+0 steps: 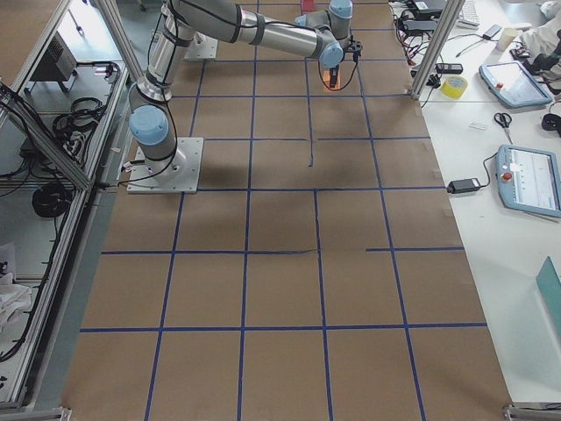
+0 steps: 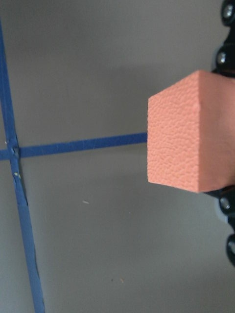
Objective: Arrange blocks in a line
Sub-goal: 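Carry the orange cube with the right gripper toward the table center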
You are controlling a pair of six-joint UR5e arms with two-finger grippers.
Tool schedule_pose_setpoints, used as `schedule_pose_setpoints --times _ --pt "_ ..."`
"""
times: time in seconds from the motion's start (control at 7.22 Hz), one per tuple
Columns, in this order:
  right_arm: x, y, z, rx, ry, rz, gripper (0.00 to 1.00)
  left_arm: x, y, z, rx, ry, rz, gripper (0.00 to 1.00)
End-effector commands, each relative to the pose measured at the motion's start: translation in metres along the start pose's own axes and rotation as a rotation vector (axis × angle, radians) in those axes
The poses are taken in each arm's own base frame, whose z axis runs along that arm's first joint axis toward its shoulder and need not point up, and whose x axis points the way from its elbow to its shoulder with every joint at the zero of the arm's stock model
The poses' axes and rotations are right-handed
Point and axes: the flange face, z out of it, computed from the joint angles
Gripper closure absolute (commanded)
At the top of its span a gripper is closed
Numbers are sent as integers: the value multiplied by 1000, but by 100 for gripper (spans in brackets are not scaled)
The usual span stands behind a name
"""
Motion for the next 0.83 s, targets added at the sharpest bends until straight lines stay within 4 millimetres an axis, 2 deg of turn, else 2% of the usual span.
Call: schedule_pose_setpoints --times 0.0,0.28,0.69 --pt "-23 7 21 -22 14 -12 82 0 0 0 1 0 0 0" --pt "-17 16 34 -72 41 -41 82 0 0 -1 1 0 0 0" --pt "-16 21 42 -84 46 -38 82 0 0 -1 2 0 0 0"
